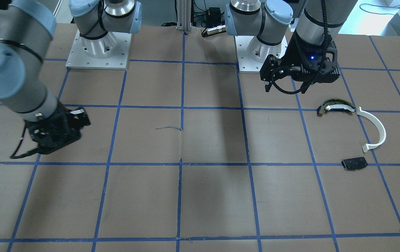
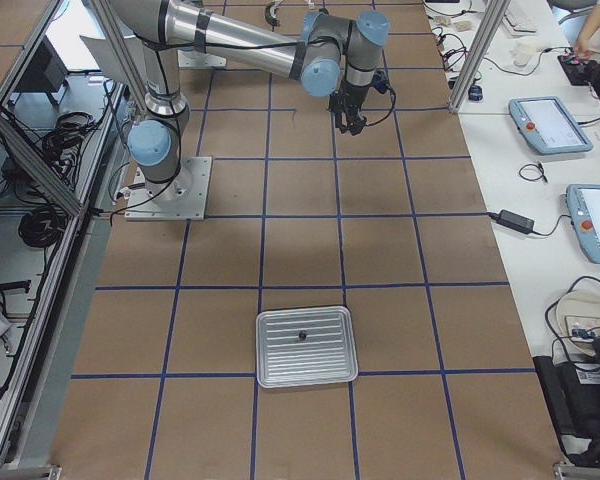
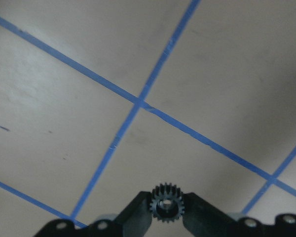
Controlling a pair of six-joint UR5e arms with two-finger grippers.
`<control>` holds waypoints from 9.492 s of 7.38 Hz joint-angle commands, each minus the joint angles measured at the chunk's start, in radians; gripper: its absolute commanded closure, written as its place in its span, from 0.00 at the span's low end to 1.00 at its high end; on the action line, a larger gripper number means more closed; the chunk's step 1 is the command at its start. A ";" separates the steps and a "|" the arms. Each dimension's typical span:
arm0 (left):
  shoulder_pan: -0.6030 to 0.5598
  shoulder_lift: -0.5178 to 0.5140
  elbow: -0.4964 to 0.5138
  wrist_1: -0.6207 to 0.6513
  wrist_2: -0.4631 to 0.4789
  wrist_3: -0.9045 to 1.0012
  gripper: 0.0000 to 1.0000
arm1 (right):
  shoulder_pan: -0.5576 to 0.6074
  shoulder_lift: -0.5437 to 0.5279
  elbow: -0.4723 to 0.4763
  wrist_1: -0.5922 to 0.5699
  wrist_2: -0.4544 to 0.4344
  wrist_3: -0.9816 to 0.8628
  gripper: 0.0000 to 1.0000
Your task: Place bearing gear from tray to pile
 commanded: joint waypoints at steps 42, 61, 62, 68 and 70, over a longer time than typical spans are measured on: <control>-0.044 -0.432 0.062 0.238 -0.027 0.050 1.00 | -0.965 0.190 0.053 -0.357 0.025 -1.273 1.00; 0.653 -0.384 -0.112 0.298 0.012 0.651 0.00 | 0.412 0.176 0.174 -0.554 0.094 0.784 0.72; 0.581 -0.357 -0.087 0.294 -0.003 0.645 0.00 | 0.412 0.175 0.172 -0.554 0.088 0.782 0.01; -0.074 -0.367 -0.073 0.398 -0.011 0.019 0.00 | 0.233 -0.036 -0.115 -0.020 0.045 0.568 0.00; -0.186 -0.395 -0.074 0.423 -0.011 -0.020 0.00 | 0.093 -0.118 -0.195 0.154 0.027 0.476 0.00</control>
